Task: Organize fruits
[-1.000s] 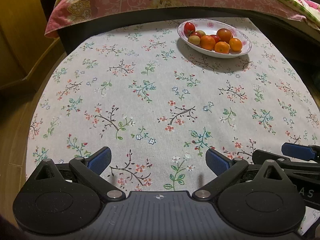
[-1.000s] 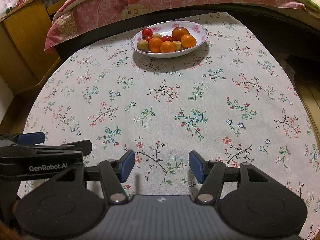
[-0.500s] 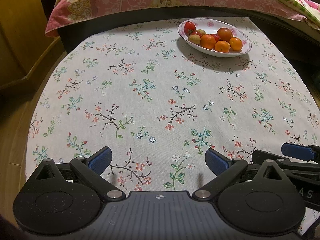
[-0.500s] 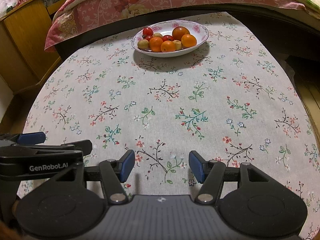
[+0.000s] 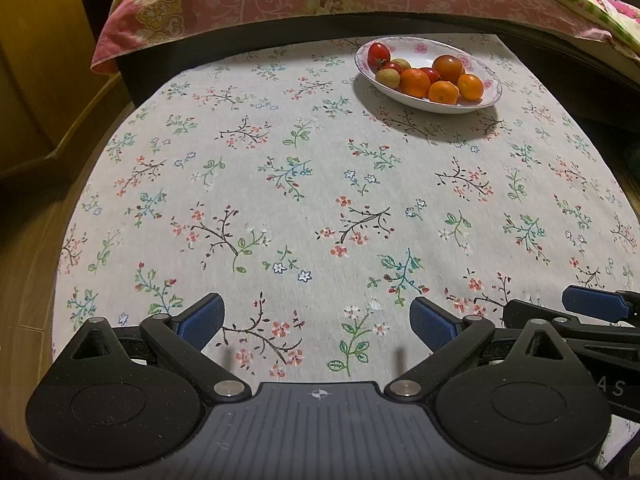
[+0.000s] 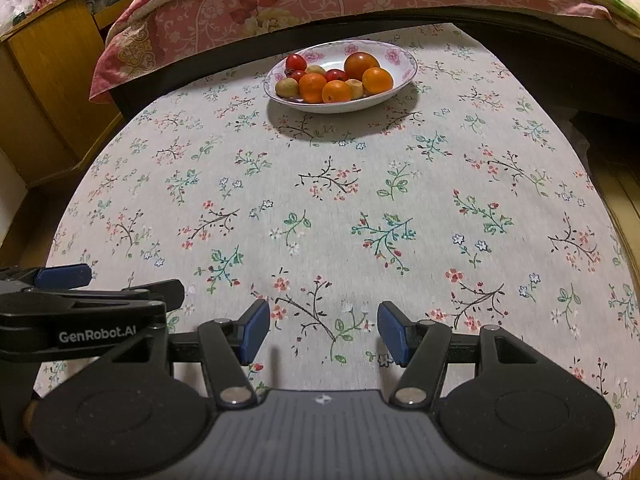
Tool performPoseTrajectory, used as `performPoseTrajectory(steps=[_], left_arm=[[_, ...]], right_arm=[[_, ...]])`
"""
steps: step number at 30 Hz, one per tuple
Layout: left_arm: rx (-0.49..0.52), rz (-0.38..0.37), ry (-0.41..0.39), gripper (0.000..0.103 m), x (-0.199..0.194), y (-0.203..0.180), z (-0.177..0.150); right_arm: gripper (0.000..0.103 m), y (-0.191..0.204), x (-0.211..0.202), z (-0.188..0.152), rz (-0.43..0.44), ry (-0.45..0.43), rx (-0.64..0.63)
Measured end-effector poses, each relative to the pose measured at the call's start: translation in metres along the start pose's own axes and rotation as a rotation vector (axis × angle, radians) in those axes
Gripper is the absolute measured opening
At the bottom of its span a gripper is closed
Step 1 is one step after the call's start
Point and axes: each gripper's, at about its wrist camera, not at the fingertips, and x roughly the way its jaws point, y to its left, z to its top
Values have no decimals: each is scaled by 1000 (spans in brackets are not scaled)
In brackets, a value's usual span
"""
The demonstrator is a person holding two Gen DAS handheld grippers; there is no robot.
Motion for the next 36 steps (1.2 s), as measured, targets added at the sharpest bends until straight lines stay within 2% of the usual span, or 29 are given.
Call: performPoseTrajectory(steps=[36], left_arm=[[1, 6, -1, 100, -6, 0, -5]], right_arm=[[53, 1, -3, -5, -2, 0, -3]])
